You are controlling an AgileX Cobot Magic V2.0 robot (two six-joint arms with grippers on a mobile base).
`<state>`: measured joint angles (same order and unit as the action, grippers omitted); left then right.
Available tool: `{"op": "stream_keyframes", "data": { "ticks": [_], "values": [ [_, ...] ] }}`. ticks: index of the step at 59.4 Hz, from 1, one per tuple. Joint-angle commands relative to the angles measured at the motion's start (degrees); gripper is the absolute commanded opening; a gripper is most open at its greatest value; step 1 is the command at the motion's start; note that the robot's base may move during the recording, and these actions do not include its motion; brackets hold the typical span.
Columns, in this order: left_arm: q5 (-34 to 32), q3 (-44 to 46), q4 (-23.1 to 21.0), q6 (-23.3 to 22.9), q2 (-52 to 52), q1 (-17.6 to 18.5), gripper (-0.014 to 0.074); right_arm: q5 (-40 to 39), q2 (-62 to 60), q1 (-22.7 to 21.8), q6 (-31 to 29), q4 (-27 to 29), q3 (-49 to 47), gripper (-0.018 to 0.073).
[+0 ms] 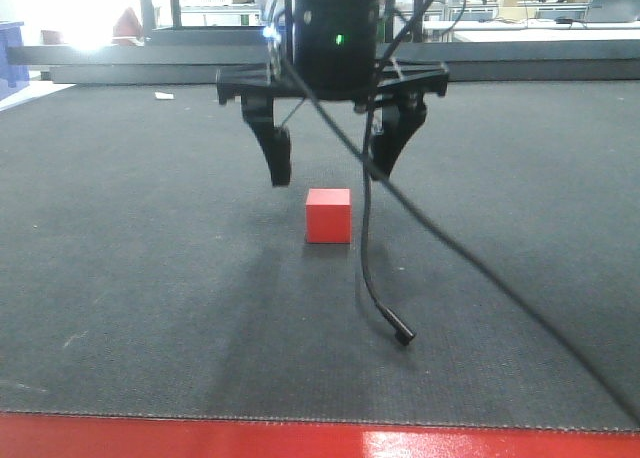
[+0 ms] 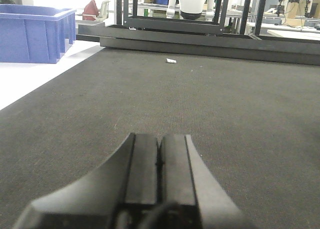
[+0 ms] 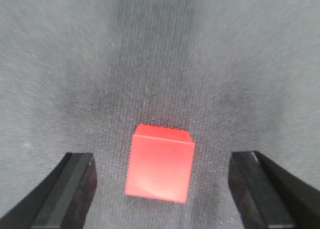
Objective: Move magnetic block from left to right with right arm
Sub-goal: 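Close the right gripper around the red cube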
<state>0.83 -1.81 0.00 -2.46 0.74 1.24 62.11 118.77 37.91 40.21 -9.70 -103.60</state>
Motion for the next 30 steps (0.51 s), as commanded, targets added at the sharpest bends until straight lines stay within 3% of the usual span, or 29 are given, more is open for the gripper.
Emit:
{"op": "stream_keyframes", "data": {
  "ticks": [1,19,30],
  "values": [
    [-5.2,-0.5,0.0,-0.2,0.8,0.3,-0.0116,-0.8,-2.6,0.0,0.2,-1.1,-2.1,0.0633],
    [-5.2,-0.5,0.0,-0.2,0.8,0.3,-0.0116,-1.7,0.2,-0.1,0.2,0.4,-2.1,0.0613],
    [-5.2,-0.5,0.0,-0.2,0.8,0.3,-0.0116,-2.7,0.2,-0.5,0.2,0.7,-2.1,0.0372]
  ]
}}
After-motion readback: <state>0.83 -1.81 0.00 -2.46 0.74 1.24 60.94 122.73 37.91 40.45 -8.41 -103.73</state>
